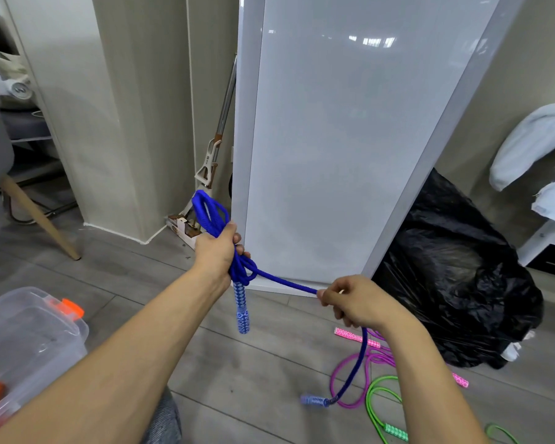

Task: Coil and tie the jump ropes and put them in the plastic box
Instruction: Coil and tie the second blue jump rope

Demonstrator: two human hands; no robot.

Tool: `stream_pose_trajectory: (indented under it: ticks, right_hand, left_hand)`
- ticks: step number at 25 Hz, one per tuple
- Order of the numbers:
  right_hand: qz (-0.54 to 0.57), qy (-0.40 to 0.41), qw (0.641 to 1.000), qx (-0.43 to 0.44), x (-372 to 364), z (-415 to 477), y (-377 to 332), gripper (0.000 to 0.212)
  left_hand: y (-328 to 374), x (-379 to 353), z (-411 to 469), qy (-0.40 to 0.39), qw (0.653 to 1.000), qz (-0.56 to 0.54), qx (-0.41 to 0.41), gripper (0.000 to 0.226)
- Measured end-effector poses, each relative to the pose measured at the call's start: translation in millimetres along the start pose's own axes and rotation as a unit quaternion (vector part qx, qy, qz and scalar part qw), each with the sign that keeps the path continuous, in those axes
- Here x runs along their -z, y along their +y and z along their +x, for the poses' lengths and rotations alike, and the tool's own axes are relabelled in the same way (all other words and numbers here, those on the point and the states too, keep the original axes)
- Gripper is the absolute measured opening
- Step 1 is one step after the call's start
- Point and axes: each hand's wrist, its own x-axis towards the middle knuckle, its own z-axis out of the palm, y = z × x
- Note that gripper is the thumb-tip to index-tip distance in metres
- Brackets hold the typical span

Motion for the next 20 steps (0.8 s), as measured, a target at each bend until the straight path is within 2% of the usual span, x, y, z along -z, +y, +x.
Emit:
stream_pose_trajectory:
  ticks: [3, 5, 9, 13, 16, 20]
  right_hand:
    - [-0.009, 0.153, 0.988, 0.033, 1, 3, -4, 0.025]
    - [0.032, 0.175, 0.981, 0.082, -4, 2, -13, 0.023]
    - [0.064, 0.163, 0.975, 0.137, -19, -1, -29, 0.019]
    - [0.121, 0.165, 0.968, 0.143, -24, -1, -33, 0.018]
    - [0.093, 0.174, 0.971, 0.138, -19, -4, -34, 0.019]
    - [0.053, 0.082, 0.987, 0.131, -14, -10, -35, 0.015]
  left_hand:
    - [-4, -4, -11, -0.092, 0.989, 0.117, -0.005, 0.014]
    - [-7, -7, -23, -0.162, 0.965, 0.208, -0.019, 0.019]
    - [-16, -10, -39, -0.275, 0.902, 0.33, -0.047, 0.026]
    - [-18, -11, -45, -0.352, 0.87, 0.346, -0.022, 0.024]
    - [-16, -10, -46, -0.357, 0.86, 0.365, -0.005, 0.027]
    - [-14, 0, -36, -0.339, 0.818, 0.465, -0.002, 0.018]
